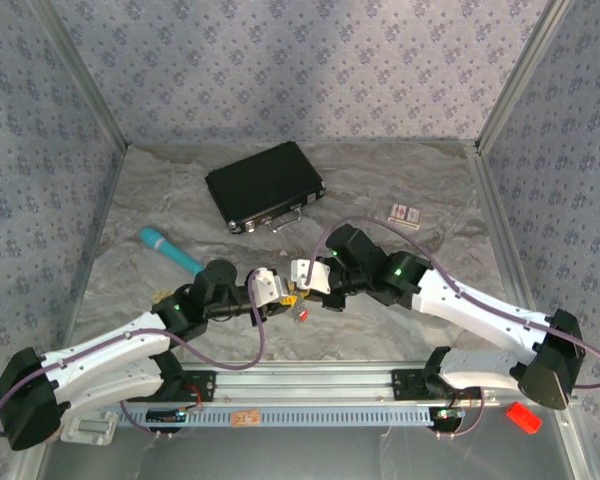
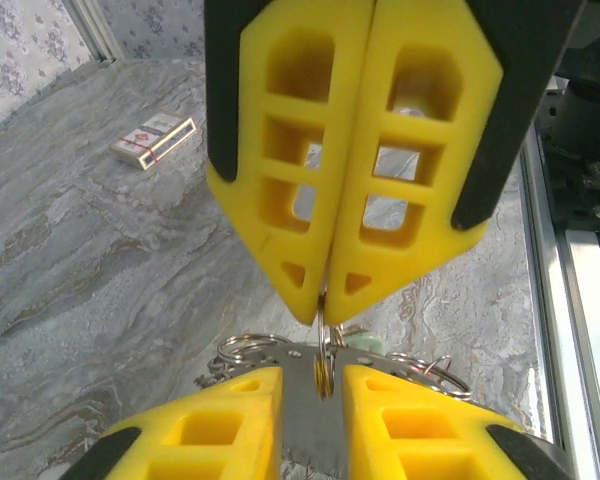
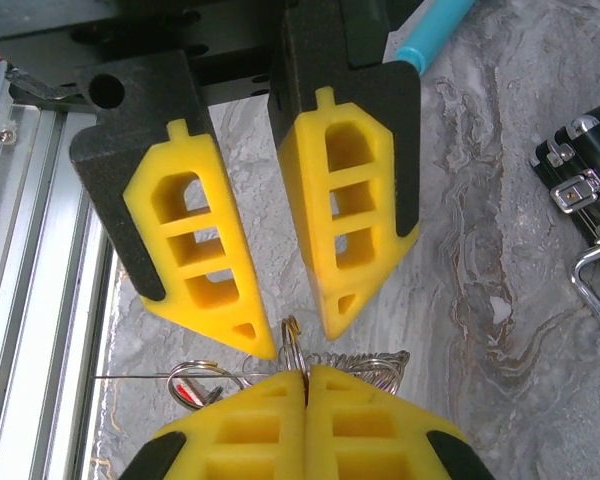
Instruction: Put the keys on the keyring
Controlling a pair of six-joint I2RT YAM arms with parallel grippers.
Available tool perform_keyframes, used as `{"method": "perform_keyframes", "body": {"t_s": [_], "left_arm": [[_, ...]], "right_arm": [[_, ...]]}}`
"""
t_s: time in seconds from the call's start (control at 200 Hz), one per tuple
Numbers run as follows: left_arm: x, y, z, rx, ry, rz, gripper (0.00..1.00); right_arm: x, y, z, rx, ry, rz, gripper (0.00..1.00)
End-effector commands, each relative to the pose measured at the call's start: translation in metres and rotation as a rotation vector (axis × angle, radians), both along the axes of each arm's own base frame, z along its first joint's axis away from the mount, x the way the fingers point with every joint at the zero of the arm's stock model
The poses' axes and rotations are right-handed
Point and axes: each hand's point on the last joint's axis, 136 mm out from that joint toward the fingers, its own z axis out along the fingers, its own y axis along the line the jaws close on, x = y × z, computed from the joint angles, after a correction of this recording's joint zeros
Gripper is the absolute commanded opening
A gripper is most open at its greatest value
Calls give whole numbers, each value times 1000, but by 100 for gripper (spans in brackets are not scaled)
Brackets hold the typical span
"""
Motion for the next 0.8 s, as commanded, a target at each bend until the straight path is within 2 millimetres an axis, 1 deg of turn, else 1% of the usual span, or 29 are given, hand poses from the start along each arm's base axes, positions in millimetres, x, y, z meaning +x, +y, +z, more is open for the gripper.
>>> {"method": "perform_keyframes", "body": {"t_s": [0.0, 0.065, 0.155, 0.17, 0.19, 0.22, 0.24, 0.285, 0.35, 0.44, 0.625, 0.8], "left_arm": [[-3, -8, 21, -60, -25, -36, 14], [-4, -8, 20, -56, -27, -39, 0], [-5, -7, 19, -53, -27, -43, 0], [-5, -7, 20, -55, -28, -42, 0], [-5, -7, 19, -56, -29, -42, 0], [-5, -7, 21, -66, -34, -42, 0], [-6, -6, 22, -72, -37, -41, 0], [-6, -6, 23, -92, -44, -39, 0], [-7, -6, 27, -128, -57, -40, 0], [-7, -6, 30, -156, -63, -39, 0], [-7, -7, 29, -182, -56, -39, 0], [-8, -7, 30, -205, -40, -36, 0]], "right_arm": [[-2, 2, 6, -15, -18, 21, 0], [-2, 1, 7, -17, -18, 20, 0], [-2, 0, 12, 22, -5, 7, 0], [-1, 0, 15, 42, -5, 2, 4], [-1, -1, 18, 68, 1, -3, 12], [0, -3, 22, 109, 15, -10, 21], [0, -5, 23, 136, 29, -12, 24], [2, -8, 25, 188, 54, -25, 27], [0, -11, 26, 227, 87, -20, 28], [-4, -8, 23, 243, 113, -3, 29], [-6, -5, 10, 220, 148, 11, 30], [-3, -3, 3, 208, 154, 5, 28]]}}
